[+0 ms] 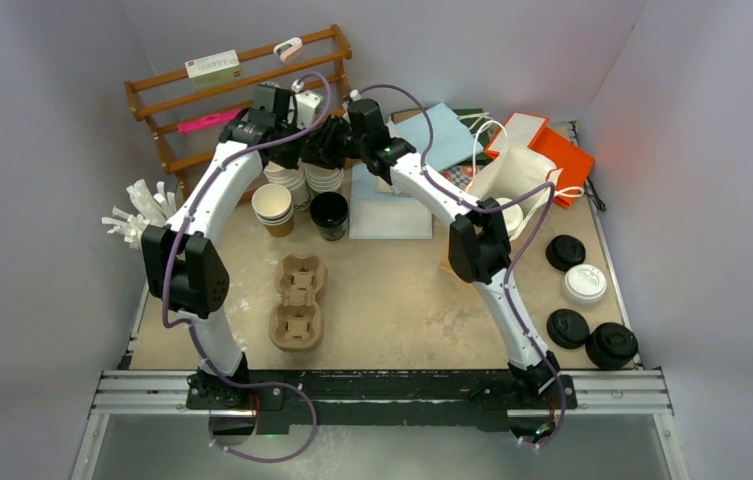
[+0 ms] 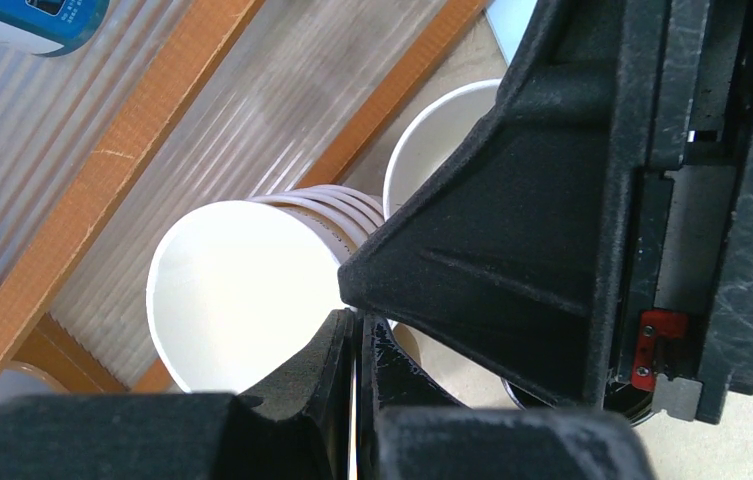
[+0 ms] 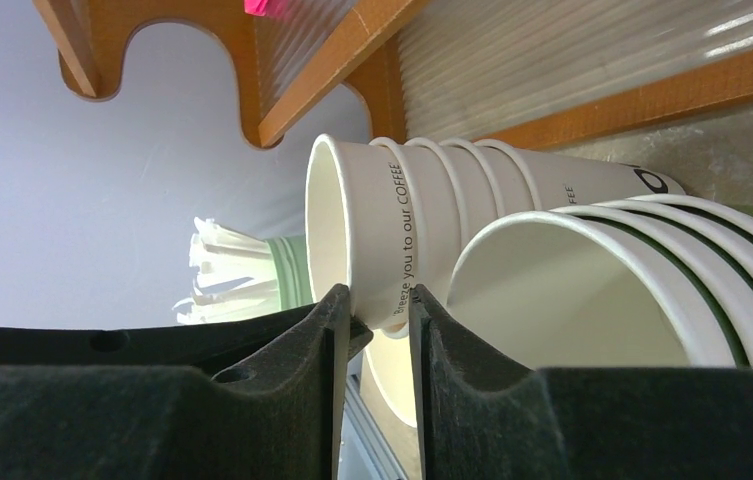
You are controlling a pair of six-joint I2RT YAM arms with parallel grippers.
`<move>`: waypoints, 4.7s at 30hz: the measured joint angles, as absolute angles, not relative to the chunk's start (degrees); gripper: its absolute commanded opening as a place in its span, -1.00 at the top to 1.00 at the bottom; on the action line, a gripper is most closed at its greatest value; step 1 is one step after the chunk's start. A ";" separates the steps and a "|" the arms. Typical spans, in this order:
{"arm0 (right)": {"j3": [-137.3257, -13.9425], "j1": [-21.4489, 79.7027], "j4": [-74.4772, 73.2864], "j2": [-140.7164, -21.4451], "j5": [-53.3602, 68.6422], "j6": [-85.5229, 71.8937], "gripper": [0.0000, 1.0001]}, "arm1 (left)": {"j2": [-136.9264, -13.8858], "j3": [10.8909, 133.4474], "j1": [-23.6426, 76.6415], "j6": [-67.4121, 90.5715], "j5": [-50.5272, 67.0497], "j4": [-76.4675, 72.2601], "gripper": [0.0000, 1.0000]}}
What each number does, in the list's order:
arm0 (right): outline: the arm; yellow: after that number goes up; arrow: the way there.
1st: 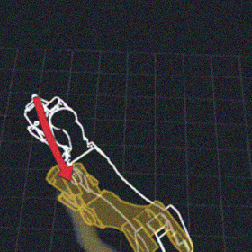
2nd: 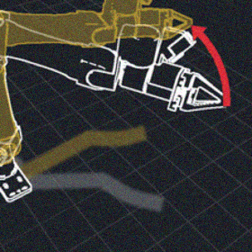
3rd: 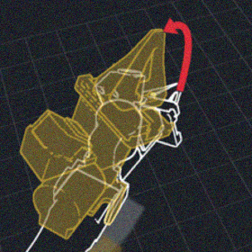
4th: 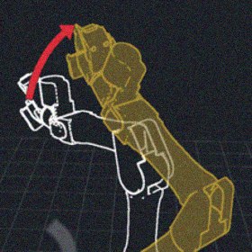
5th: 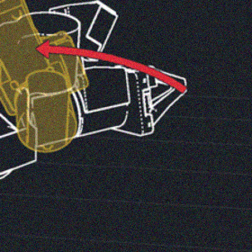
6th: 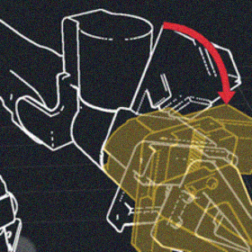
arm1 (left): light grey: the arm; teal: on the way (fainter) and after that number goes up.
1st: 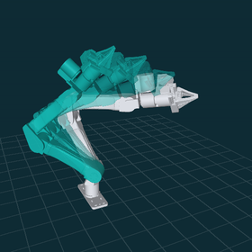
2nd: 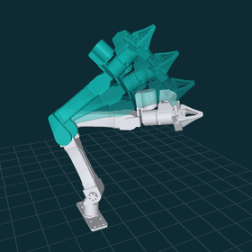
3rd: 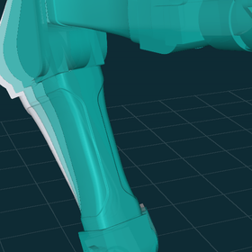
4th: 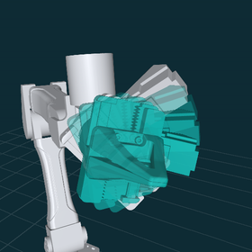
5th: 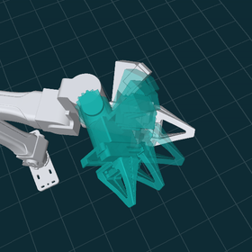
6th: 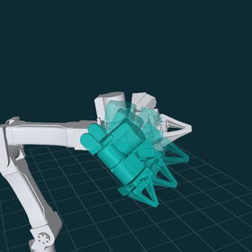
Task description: Pack the takeout coffee
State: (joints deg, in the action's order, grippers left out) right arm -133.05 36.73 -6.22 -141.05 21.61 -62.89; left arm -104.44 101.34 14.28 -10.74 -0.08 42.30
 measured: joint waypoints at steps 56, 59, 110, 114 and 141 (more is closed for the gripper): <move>-104.71 32.18 -8.99 -98.41 14.68 -50.26 -0.04 | -86.06 109.45 25.71 -5.78 -7.29 43.38 1.00; -100.47 32.10 -12.84 -89.14 12.40 -46.87 -0.05 | -83.92 108.77 30.09 -3.95 -6.17 44.34 1.00; -69.78 31.86 -65.32 -52.64 -25.08 -56.60 -0.45 | -100.25 75.11 80.58 2.66 -31.33 27.57 1.00; -73.32 31.86 -65.08 -53.69 -26.76 -56.60 -0.42 | -100.25 75.11 79.05 2.20 -30.94 26.76 1.00; -82.76 20.82 -54.30 -72.58 -22.20 -53.10 1.00 | -98.94 75.11 78.06 1.23 -25.30 26.24 1.00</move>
State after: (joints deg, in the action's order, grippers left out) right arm -82.76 20.82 -54.30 -72.58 -22.20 -53.10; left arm -98.94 75.11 78.06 1.23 -25.30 26.24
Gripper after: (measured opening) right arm 0.031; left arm 0.028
